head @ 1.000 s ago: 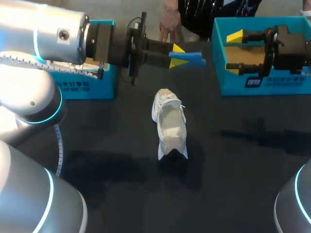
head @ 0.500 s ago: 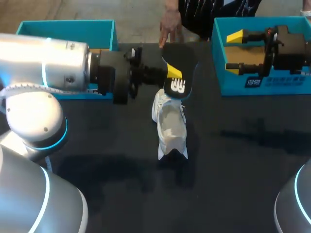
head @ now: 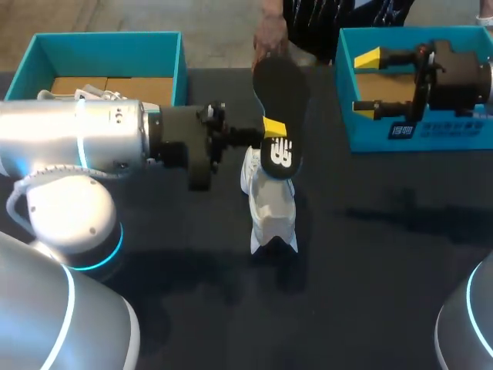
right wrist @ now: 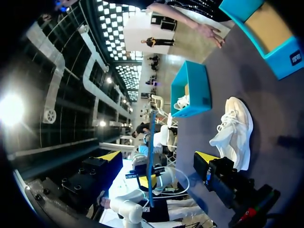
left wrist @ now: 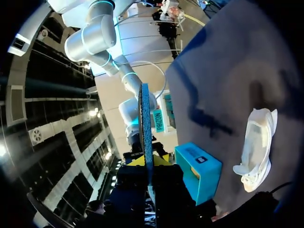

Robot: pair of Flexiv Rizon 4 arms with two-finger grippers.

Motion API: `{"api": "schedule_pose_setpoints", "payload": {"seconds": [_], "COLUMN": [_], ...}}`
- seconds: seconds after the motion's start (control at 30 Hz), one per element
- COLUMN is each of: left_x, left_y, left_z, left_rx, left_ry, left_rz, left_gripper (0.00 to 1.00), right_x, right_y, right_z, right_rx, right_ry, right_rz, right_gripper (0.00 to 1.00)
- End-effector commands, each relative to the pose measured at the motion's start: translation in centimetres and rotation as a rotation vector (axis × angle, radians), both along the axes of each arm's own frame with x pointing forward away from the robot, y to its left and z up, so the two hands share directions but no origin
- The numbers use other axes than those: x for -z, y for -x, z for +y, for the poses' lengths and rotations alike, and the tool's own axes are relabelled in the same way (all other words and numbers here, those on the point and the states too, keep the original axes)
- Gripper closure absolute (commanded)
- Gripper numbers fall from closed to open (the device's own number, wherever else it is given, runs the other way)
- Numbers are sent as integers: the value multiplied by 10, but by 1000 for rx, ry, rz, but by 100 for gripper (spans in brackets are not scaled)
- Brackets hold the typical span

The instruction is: Take the shoe out of the shoebox, open the shoe tongue, remove and reinsert the insole, then place the shoe into the shoebox

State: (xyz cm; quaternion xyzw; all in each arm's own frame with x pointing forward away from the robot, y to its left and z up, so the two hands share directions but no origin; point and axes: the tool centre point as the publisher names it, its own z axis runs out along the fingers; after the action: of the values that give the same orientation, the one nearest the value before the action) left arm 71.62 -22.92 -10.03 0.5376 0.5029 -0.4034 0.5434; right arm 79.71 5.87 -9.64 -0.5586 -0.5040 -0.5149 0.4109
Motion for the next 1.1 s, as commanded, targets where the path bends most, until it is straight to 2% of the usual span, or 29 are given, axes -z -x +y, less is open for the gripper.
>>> {"api": "schedule_pose_setpoints", "payload": {"seconds": [0.03,0.83,0.87,0.93,1.03,1.07,1.1], "left_x": [6,4,4,4,4,5,5], "left_y": [-9,-44,-44,-45,-43,-42,-42], "left_z": [-15,-43,-44,-46,-50,-51,-52], "left_rx": [-14,-1,0,1,6,8,10], "left_ry": [36,59,60,62,67,69,70], "left_rz": [0,-30,-30,-29,-24,-23,-23], "left_gripper": [100,100,100,100,100,100,100], "right_x": [1,-6,-6,-5,-4,-4,-4], "right_y": [-8,11,11,10,9,8,8], "right_z": [10,51,51,55,58,59,60], "right_rx": [-19,-68,-68,-68,-71,-71,-71], "right_ry": [1,9,8,5,-1,-3,-4], "right_rz": [7,23,23,22,20,19,20], "right_gripper": [0,0,11,22,25,32,48]}}
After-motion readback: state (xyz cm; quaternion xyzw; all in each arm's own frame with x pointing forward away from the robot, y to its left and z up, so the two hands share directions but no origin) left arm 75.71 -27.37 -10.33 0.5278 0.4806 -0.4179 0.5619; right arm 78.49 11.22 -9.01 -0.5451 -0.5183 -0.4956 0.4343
